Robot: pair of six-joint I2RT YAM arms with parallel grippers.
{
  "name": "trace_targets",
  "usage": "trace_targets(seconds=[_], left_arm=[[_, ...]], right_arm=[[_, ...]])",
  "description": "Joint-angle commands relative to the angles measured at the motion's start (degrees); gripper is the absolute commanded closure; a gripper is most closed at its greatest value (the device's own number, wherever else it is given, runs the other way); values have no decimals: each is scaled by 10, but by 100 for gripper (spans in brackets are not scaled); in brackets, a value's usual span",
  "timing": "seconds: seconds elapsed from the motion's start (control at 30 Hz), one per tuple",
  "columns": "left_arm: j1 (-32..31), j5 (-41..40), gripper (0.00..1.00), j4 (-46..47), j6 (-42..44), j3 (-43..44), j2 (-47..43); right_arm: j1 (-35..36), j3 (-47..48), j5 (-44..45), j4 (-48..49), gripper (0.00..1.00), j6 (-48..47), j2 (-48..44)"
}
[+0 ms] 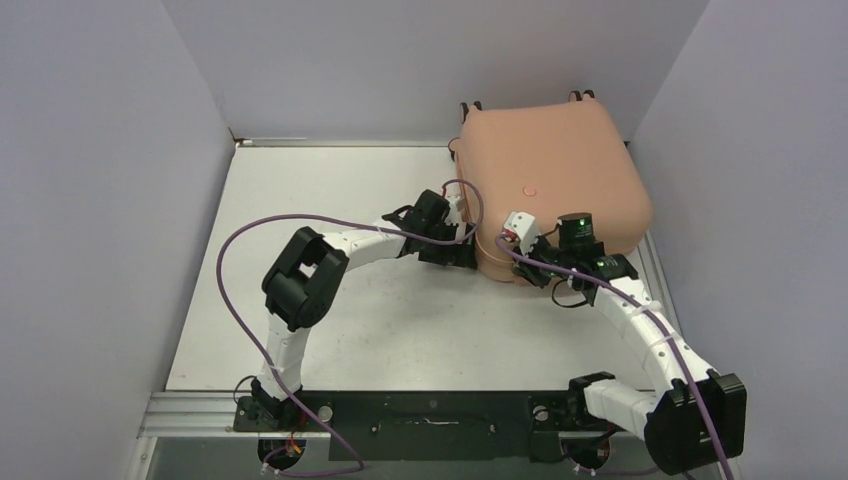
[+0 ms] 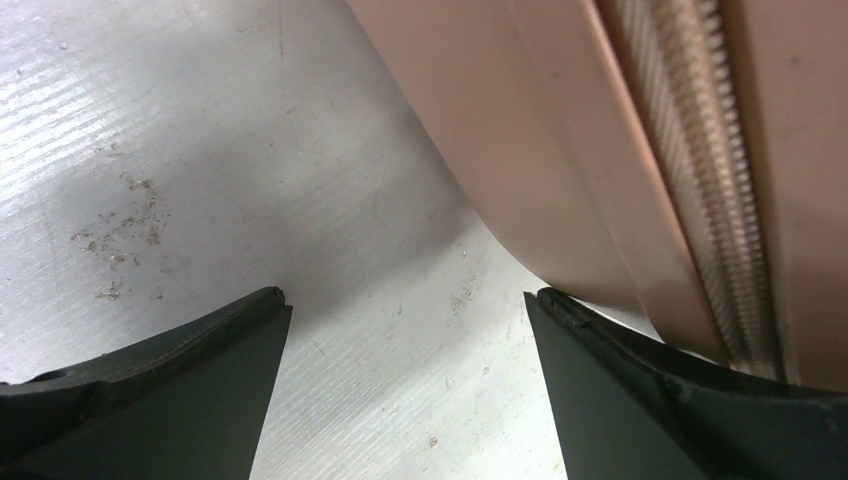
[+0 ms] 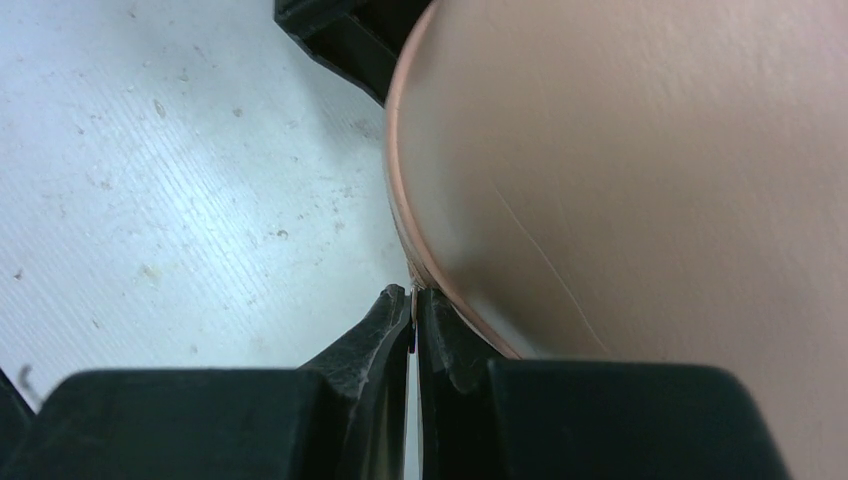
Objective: Pack the luggage
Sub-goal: Zip the luggage at the center of the board.
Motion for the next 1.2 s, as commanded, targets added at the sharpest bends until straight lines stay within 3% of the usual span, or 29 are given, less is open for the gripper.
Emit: trace_targets(seconds=[0.0,0.2,0.33,0.37,0.43,0.47,0.53,0.77,1.0,1.1,1.17], left_arm=[[-72,55,4,18,31,18,48],[-70,83,4,18,38,17,41],[-35,159,4,28,45,11,19],[-22,185,4,28,47,10,14],[3,232,4,29,56,7,3],[15,252,4,29,64,3,-3],[38,281,4,25,84,-2,-15],[89,352,4,-29,197,-21,-80],[146,361,4,-33,207,-38,-137],[177,357,4,-24,195,-41,-159],[202,339,4,-7,177,-43,-177]], right_arm=[[78,65,-113,83,95,18,46],[103,77,-112,47,95,-20,45],[105,65,-116,-30,94,-81,10],[105,64,-115,-45,87,-93,1],[101,70,-115,-78,42,-119,-16],[99,79,-118,-98,26,-133,-25],[94,103,-131,-142,14,-163,-33],[68,198,-122,-205,10,-177,-42],[60,142,36,-302,16,-356,-57],[37,112,58,-274,20,-332,-65],[14,109,63,-220,19,-263,-80]])
